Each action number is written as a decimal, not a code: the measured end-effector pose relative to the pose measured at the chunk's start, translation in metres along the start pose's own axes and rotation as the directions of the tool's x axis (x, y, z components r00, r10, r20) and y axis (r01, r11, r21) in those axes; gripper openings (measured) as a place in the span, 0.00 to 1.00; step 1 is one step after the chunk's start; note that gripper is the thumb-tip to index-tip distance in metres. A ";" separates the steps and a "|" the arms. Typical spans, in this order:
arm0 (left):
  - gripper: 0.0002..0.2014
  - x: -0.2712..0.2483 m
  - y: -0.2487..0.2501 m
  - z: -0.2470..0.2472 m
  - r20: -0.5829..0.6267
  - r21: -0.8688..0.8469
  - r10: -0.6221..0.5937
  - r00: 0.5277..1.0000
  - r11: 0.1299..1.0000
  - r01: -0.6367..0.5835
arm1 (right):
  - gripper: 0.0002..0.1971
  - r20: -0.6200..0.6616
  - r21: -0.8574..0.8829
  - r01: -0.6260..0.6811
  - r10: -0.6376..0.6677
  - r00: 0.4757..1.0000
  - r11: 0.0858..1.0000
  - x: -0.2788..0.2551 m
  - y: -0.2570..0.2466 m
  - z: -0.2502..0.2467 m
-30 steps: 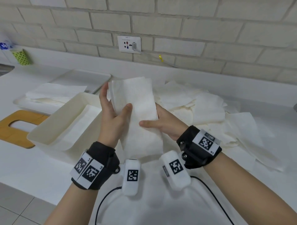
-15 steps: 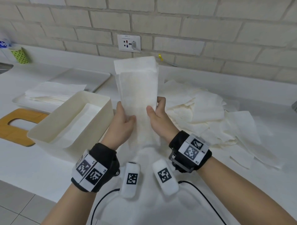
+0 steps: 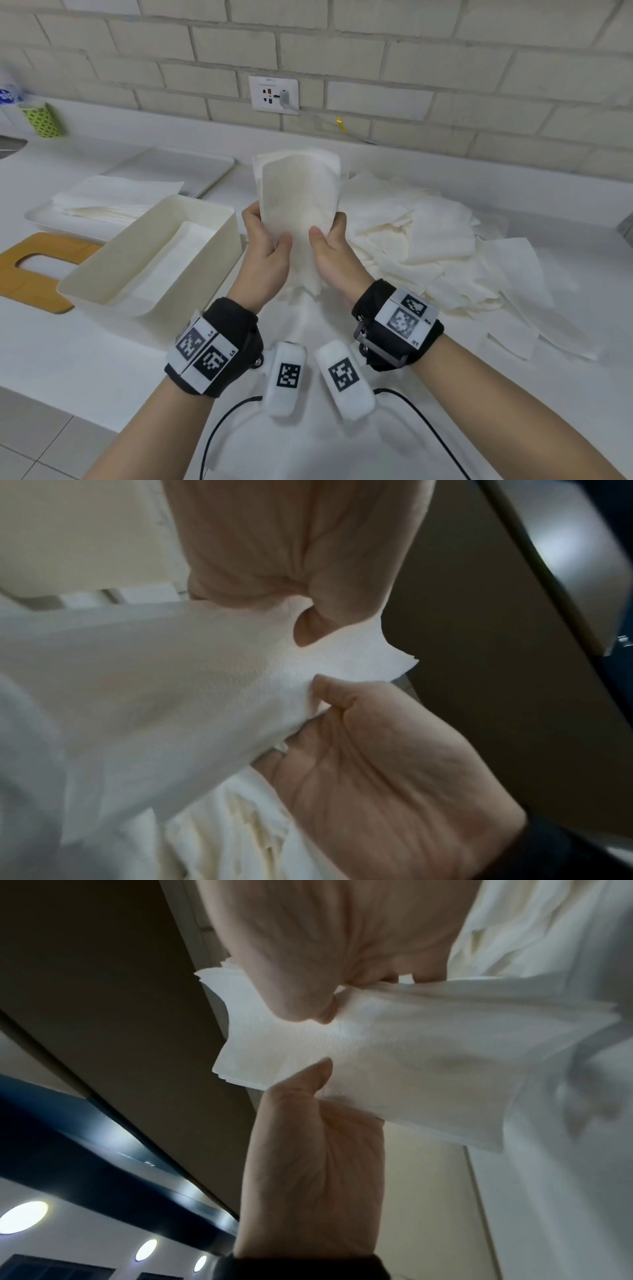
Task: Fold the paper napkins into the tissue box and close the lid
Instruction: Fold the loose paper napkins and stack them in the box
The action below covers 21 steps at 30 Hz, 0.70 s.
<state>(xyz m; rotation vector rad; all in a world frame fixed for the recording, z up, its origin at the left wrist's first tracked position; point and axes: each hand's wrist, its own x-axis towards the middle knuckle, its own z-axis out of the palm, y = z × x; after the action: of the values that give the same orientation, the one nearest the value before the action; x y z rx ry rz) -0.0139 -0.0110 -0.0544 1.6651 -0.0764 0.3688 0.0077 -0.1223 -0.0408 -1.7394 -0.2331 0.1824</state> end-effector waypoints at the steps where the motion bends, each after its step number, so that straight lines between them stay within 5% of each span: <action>1: 0.20 0.000 0.002 -0.001 0.008 -0.012 0.027 1.000 1.000 -0.027 | 0.08 0.009 0.003 0.008 -0.008 1.000 1.000 0.000 -0.002 0.000; 5: 0.25 -0.005 -0.007 -0.007 0.107 -0.032 -0.079 0.991 0.996 0.083 | 0.18 0.036 -0.066 -0.035 0.038 0.999 0.997 -0.005 0.007 -0.001; 8: 0.20 -0.006 -0.018 -0.007 0.078 0.003 -0.170 0.982 0.985 0.170 | 0.17 0.026 -0.082 -0.086 0.088 0.996 0.993 -0.005 0.014 0.002; 14: 0.18 0.004 -0.003 -0.003 0.003 -0.010 0.035 0.999 0.999 -0.035 | 0.10 0.028 -0.020 0.005 -0.004 1.000 1.000 0.000 -0.001 0.001; 21: 0.18 -0.006 -0.024 -0.002 0.042 -0.014 -0.186 0.982 0.982 0.187 | 0.17 0.039 -0.103 -0.102 0.106 0.994 0.990 -0.005 0.020 0.001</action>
<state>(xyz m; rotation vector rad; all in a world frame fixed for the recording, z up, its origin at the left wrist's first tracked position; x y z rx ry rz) -0.0135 -0.0068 -0.0785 1.6464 0.0466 0.1921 0.0037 -0.1256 -0.0605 -1.8502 -0.1868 0.2900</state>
